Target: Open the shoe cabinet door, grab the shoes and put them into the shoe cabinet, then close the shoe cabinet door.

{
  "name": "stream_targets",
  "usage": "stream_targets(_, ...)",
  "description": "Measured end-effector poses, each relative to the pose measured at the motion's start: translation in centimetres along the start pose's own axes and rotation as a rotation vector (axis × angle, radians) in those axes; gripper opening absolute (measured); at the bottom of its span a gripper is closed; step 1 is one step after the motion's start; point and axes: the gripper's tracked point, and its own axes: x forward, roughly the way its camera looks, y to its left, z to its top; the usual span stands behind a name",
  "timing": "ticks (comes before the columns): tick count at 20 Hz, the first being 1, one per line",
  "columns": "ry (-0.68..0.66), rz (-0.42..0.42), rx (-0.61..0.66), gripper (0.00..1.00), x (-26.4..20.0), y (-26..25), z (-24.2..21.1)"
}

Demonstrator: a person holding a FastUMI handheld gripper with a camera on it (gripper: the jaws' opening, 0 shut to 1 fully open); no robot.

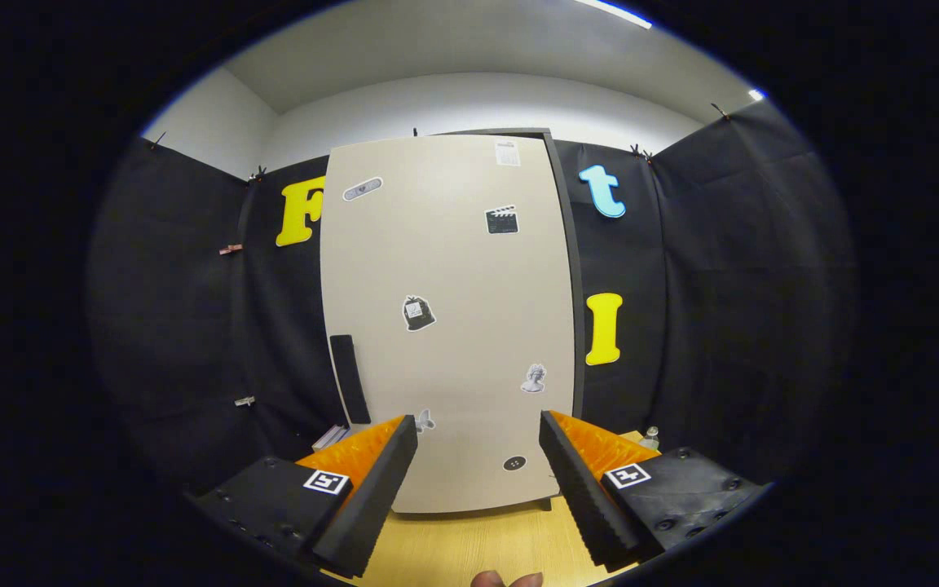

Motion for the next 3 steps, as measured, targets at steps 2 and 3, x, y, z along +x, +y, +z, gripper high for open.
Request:
stream_targets(2,-0.001,0.000,-0.002,0.98,0.03,-0.04,0.02)
stream_targets(3,0.000,0.000,-0.002,0.98,0.02,-0.13,0.03)
